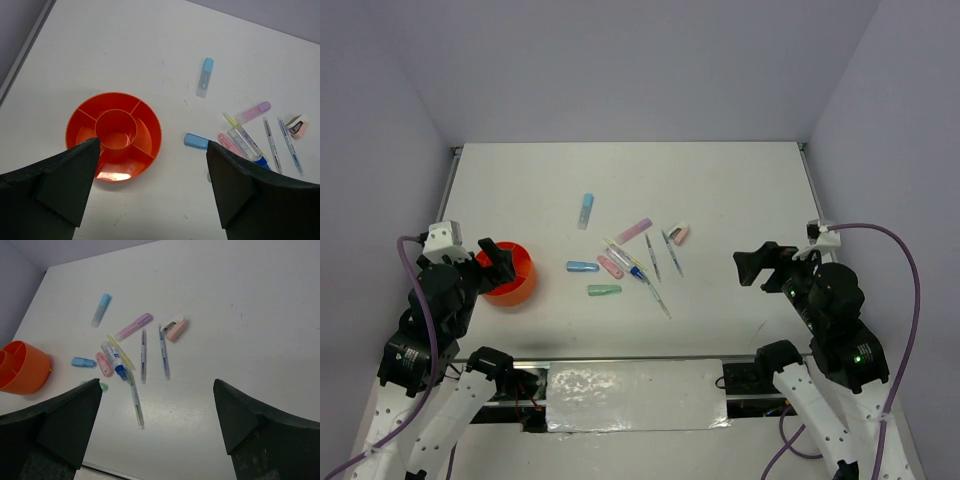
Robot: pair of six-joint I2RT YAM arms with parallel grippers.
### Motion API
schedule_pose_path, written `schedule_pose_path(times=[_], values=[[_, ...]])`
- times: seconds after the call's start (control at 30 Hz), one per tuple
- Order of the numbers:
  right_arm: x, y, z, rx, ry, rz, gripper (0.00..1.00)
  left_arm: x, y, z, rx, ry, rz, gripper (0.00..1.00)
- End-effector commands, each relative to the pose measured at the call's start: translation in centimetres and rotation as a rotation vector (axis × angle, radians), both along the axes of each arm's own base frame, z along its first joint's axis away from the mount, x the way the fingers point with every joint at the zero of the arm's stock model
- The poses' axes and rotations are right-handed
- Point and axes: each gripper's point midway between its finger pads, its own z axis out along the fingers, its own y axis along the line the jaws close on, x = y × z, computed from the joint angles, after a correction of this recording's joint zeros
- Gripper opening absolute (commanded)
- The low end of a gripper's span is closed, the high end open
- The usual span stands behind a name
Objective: Sort the stationery into containers
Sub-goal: Pick up the pen from the center of the board.
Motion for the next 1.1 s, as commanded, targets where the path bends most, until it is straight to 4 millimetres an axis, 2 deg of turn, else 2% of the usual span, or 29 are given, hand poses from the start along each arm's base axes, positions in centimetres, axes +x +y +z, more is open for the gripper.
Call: schedule_pose_path(times=[0.0, 0.1, 0.17, 0.3, 0.33, 0.37, 0.4, 0.53, 0.67, 0.7, 0.77, 0.8, 0.87, 1.07], values=[[0.0, 0.3, 1.5, 0.009, -0.066, 0.024, 1.0, 0.3, 0.1, 1.0, -0.006, -0.048, 0.007, 0.99], [0.0, 2.9, 1.1, 0.034, -0.079, 0.166, 1.0, 0.3, 0.1, 1.0, -0.004, -0.047, 0.004, 0.99], [0.1, 5.2, -0.6, 0.055, -0.023, 0.284, 1.0, 0.4, 0.0, 0.9, -0.004, -0.046, 0.001, 0.99], [2.1, 8.2, -6.2, 0.064, 0.201, 0.395, 1.0, 0.5, -0.2, 0.9, -0.001, -0.042, -0.011, 0.99], [2.3, 8.6, -7.6, 0.042, 0.247, 0.403, 1.0, 0.6, -0.3, 0.7, 0.0, -0.035, -0.014, 0.99], [3.3, 8.1, -9.0, -0.011, 0.286, 0.336, 1.0, 0.7, -0.4, 0.6, 0.001, -0.031, -0.017, 0.99], [2.7, 9.6, -10.9, -0.077, 0.352, 0.37, 1.0, 0.8, -0.4, 0.6, 0.002, -0.028, -0.019, 0.99], [2.5, 11.5, -13.8, -0.191, 0.409, 0.344, 0.99, 0.9, -0.6, 0.4, 0.005, -0.023, -0.025, 0.99], [1.7, 13.9, -16.1, -0.288, 0.447, 0.392, 0.81, 1.0, -0.7, 0.5, 0.006, -0.021, -0.03, 0.99], [1.5, 14.4, -17.3, -0.349, 0.476, 0.397, 0.73, 1.0, -0.8, 0.3, 0.007, -0.016, -0.037, 0.99], [1.5, 14.9, -18.6, -0.41, 0.507, 0.407, 0.65, 1.1, -0.9, 0.3, 0.007, -0.013, -0.04, 0.99], [1.8, 15.2, -19.8, -0.457, 0.537, 0.404, 0.56, 1.1, -0.9, 0.3, 0.008, -0.014, -0.043, 0.99], [1.8, 15.7, -21.6, -0.52, 0.574, 0.414, 0.47, 1.1, -1.0, 0.2, 0.008, -0.011, -0.045, 0.99], [3.2, 17.4, -23.7, -0.572, 0.599, 0.436, 0.46, 1.0, -1.1, 0.3, 0.007, -0.017, -0.051, 0.99]])
